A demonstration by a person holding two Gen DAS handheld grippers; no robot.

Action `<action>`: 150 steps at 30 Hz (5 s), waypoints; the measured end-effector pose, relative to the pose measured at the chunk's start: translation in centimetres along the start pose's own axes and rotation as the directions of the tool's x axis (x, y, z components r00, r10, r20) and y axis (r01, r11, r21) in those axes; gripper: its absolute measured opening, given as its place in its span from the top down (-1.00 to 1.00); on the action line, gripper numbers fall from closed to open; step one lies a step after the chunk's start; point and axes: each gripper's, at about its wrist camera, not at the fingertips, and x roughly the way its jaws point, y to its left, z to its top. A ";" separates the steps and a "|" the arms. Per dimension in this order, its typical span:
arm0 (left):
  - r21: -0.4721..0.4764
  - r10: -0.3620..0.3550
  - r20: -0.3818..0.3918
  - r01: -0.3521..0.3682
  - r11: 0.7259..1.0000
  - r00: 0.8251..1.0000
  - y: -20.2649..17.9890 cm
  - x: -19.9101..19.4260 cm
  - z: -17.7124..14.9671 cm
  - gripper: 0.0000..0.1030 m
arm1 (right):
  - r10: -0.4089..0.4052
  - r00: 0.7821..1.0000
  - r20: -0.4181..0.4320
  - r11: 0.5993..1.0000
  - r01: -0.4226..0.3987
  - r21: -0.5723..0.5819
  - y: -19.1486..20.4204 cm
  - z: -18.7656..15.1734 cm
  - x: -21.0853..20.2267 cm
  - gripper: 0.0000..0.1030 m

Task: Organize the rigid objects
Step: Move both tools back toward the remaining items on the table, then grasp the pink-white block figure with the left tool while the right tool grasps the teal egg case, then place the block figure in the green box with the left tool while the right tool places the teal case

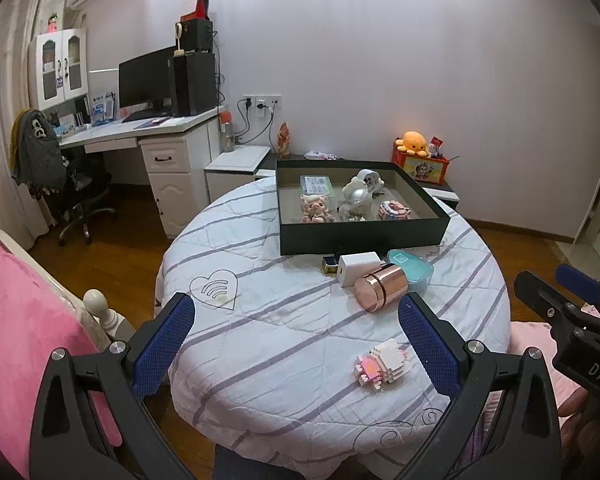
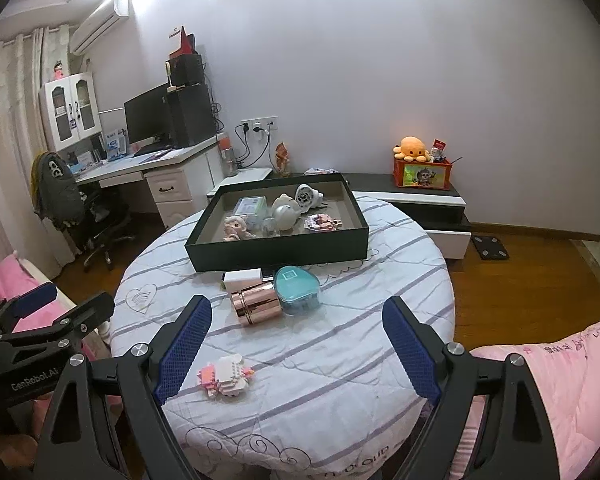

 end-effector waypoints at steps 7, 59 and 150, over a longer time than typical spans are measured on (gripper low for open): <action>0.010 -0.002 0.006 0.002 1.000 1.000 -0.5 -0.3 -0.1 -1.00 | 0.003 1.000 0.006 1.000 -0.003 -0.004 0.1 -0.1 -0.4 -0.72; 0.028 -0.106 -0.274 0.119 0.993 0.956 -4.9 13.4 -6.2 0.04 | 0.020 0.966 -0.259 0.999 -0.011 0.035 -3.7 -1.6 13.7 -0.72; 0.004 -0.117 -0.111 0.118 0.993 0.987 -2.3 24.9 14.0 0.04 | 0.133 0.979 -0.157 0.985 -0.149 -0.092 -0.6 13.4 23.0 -0.07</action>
